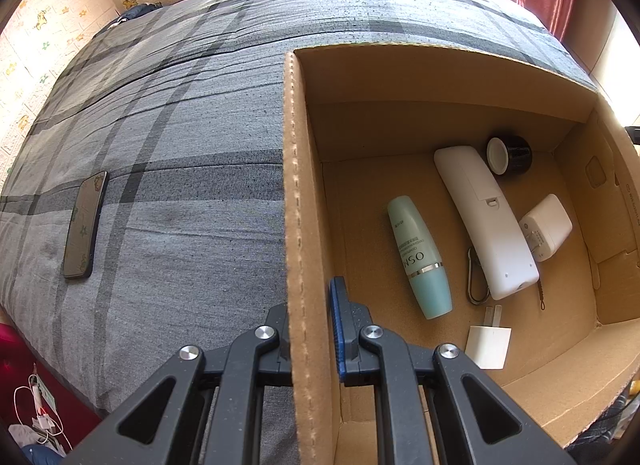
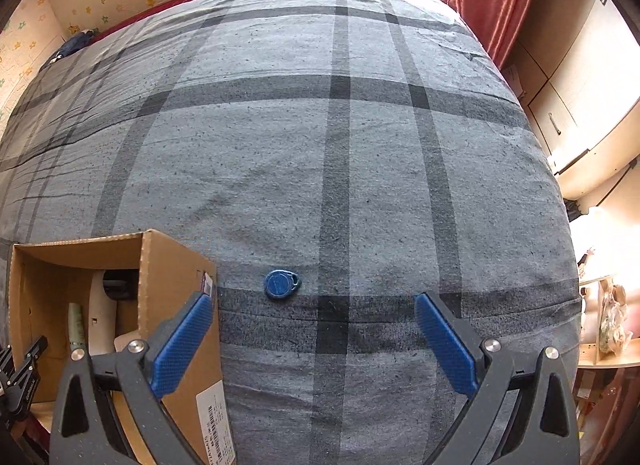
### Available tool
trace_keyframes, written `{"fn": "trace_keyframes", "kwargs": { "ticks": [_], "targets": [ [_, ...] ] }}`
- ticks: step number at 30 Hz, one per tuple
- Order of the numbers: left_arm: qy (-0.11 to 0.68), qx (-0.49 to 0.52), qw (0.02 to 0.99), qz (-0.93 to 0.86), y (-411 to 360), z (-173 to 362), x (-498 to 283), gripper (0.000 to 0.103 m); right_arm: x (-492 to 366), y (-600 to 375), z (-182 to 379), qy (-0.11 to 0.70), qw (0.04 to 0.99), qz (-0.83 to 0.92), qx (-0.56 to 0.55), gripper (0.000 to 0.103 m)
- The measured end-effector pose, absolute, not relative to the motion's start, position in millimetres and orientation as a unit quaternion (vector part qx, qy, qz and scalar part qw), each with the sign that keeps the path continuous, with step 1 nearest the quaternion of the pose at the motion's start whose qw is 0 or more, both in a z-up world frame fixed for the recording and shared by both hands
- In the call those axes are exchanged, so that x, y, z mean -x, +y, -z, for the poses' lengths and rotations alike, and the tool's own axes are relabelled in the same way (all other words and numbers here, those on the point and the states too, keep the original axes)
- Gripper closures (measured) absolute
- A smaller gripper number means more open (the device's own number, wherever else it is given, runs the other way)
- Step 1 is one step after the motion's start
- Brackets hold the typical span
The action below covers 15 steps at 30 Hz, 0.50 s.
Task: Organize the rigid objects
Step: 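Move the right gripper back to the blue key fob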
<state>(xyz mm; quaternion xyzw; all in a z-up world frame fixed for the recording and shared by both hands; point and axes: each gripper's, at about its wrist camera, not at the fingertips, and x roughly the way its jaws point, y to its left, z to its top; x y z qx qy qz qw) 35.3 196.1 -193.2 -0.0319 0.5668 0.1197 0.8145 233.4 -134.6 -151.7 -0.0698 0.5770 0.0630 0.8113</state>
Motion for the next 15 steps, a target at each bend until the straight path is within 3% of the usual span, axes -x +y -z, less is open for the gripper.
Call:
{"fn": "trace_keyframes", "kwargs": {
  "ticks": [11,14,15],
  "targets": [
    [0.567,0.032,0.814,-0.12,196.2,193.3,-35.3,0.09,-250.9,-145.2,197.5,0.611,0.788,-0.06,0.044,0.002],
    [0.567,0.032,0.814,-0.12,196.5,193.5,-35.7,0.09,-253.2,-143.3,202.0,0.618,0.782,-0.075,0.031,0.01],
    [0.567,0.032,0.814,-0.12,196.5,193.4,-35.7,0.09,-253.8,-142.3,203.6,0.619,0.781,-0.077,0.028,0.02]
  ]
}}
